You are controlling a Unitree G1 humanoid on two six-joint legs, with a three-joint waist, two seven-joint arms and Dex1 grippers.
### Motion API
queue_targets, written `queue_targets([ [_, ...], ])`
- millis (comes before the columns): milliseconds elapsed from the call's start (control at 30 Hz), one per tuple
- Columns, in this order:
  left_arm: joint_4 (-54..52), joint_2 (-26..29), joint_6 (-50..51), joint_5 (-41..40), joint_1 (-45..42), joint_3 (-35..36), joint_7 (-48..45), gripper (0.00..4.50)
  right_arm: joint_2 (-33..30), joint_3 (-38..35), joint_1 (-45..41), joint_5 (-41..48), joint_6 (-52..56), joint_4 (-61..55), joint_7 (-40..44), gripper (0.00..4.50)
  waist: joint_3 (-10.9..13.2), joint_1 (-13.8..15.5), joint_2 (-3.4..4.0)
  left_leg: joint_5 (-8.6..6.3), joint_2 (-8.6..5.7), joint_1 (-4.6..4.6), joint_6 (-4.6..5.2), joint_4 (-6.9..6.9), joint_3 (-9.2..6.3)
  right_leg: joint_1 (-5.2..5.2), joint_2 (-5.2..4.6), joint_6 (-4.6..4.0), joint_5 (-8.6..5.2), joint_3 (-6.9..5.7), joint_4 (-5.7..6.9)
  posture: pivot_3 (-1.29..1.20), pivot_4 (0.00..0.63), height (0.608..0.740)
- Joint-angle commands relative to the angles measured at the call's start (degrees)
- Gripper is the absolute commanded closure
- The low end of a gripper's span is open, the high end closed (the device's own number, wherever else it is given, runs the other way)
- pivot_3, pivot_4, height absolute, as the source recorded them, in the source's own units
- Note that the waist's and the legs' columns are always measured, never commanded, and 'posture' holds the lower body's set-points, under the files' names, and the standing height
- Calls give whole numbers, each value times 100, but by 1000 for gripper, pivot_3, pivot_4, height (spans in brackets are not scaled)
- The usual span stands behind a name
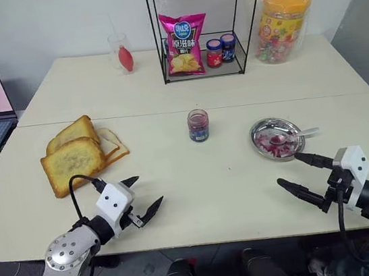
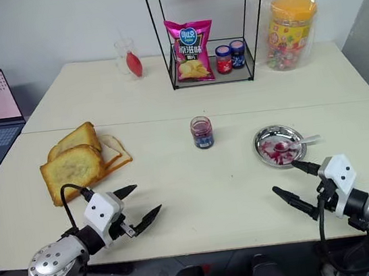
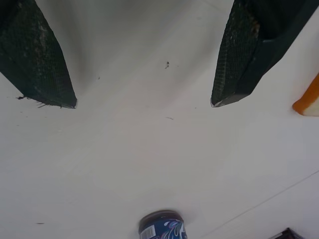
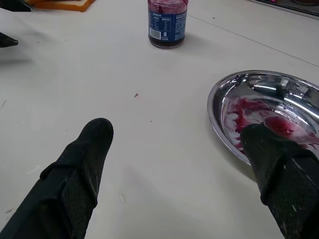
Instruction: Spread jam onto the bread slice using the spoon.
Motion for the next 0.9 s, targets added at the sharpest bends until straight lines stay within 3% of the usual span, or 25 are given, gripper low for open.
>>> queue_targets([
  [33, -148, -32, -78, -138, 1, -24, -109, 0, 30, -123, 22, 32, -157, -160, -22, 2, 0, 1, 0, 0, 0, 0, 0, 0, 0, 0, 0, 0, 0, 0, 0, 0, 150, 740],
  [433, -135, -145, -72, 134, 78, -39, 198, 0, 92, 21, -105, -71, -292, 60, 80, 2, 0, 1, -1, 0, 0, -1, 0, 0, 0, 0, 0, -1, -1, 0, 0, 0, 150, 740],
  [600, -99, -304, -446, -437, 212, 221, -160, 0, 100, 117, -148, -92, -408, 135, 121, 2, 0, 2, -1, -1, 0, -1, -1, -1, 0, 0, 0, -1, -1, -1, 0, 0, 150, 740],
  [800, 143, -693, -939, -167, 95, 666, 535, 0, 91, 302, -237, -80, -450, 116, 111, 2, -2, 6, -2, 0, 0, 1, -1, 2, 0, 0, 0, -1, 0, -1, 2, 0, 150, 740],
  [900, 297, -1122, -701, -426, -103, 1483, 1501, 0, 79, 476, -511, -43, -342, 7, 52, 2, -1, 7, -2, -1, 0, 0, -1, 3, 0, 2, 0, 0, 0, 0, 1, 0, 150, 740],
])
